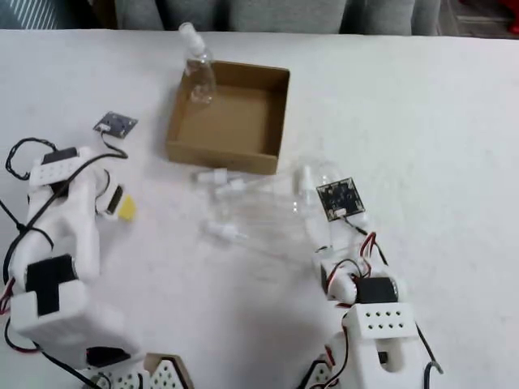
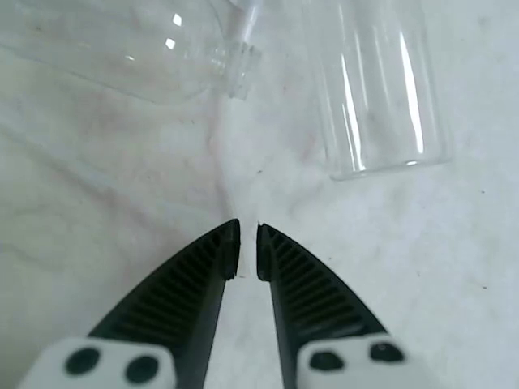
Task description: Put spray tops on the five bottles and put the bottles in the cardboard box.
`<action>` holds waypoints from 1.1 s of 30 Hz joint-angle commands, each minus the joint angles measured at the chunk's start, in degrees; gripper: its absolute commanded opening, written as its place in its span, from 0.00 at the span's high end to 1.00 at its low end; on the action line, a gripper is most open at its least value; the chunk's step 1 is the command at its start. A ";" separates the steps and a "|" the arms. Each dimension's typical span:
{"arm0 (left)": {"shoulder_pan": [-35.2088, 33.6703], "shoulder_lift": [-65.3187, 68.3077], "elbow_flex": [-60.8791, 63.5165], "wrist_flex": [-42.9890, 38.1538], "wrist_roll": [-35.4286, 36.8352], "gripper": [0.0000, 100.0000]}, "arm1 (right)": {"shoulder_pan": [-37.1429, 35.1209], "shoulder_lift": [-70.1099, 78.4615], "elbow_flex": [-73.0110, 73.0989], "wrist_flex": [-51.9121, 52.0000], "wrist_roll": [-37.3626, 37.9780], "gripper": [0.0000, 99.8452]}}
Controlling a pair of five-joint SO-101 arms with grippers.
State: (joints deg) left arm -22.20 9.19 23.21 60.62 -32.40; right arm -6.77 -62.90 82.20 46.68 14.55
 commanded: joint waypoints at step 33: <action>14.99 -62.81 37.01 -34.73 49.85 0.88 | -14.73 -23.60 -0.88 2.33 -0.09 0.98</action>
State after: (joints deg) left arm -8.04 -51.56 61.10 28.53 16.66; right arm -13.27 -75.21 82.20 44.92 14.46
